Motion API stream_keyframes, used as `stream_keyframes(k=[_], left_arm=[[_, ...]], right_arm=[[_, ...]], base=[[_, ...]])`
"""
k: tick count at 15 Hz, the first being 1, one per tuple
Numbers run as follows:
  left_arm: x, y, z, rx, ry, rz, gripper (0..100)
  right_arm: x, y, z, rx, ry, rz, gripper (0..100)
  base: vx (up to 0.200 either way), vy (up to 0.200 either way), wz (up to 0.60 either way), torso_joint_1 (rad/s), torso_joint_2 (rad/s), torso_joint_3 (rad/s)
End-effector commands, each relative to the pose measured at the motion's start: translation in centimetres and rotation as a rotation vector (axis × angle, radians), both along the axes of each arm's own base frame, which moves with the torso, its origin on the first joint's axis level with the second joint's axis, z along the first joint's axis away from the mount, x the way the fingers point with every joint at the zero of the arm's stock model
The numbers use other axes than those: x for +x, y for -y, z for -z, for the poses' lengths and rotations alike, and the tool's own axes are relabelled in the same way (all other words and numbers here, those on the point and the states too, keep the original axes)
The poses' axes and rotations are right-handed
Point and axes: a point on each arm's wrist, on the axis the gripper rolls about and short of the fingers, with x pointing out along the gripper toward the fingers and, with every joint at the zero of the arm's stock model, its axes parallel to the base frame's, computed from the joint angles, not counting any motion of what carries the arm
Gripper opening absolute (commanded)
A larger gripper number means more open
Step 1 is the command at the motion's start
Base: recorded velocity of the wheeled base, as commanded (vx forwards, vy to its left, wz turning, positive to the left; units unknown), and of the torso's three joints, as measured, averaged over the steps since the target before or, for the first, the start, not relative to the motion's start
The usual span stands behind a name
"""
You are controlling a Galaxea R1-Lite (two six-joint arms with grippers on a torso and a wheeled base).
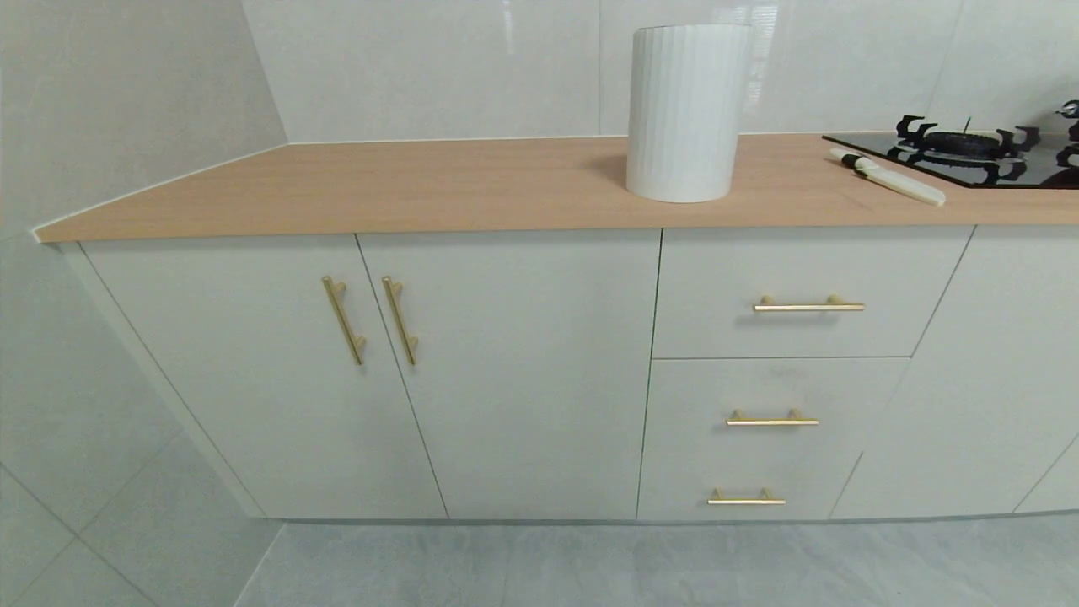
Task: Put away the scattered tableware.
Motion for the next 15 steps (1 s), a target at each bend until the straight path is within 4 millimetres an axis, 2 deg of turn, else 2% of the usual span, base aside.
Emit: stream_keyframes(k=[1, 8, 14, 15], left_arm=[[0.00, 0.00, 0.01, -0.001, 0.000, -0.001, 100], [0.00, 0.00, 0.01, -0.001, 0.000, -0.001, 100], [0.00, 0.00, 0.01, 0.001, 0.000, -0.001, 100], [0.01, 0.00, 0.01, 0.000, -0.002, -0.001, 100]], right_arm=[[0.01, 0.00, 0.00, 0.000, -0.002, -0.001, 100], [0.01, 0.00, 0.00, 0.000, -0.002, -0.001, 100], [0.01, 0.00, 0.00, 0.000, -0.002, -0.001, 100], [0.01, 0.00, 0.00, 0.000, -0.002, -0.001, 100]], base=[[0.200, 0.000, 0.00, -0.002, 0.00, -0.007], [0.200, 0.000, 0.00, 0.002, 0.00, 0.002], [0.000, 0.000, 0.00, 0.000, 0.00, 0.000], [0.000, -0.200, 0.00, -0.002, 0.01, 0.007]])
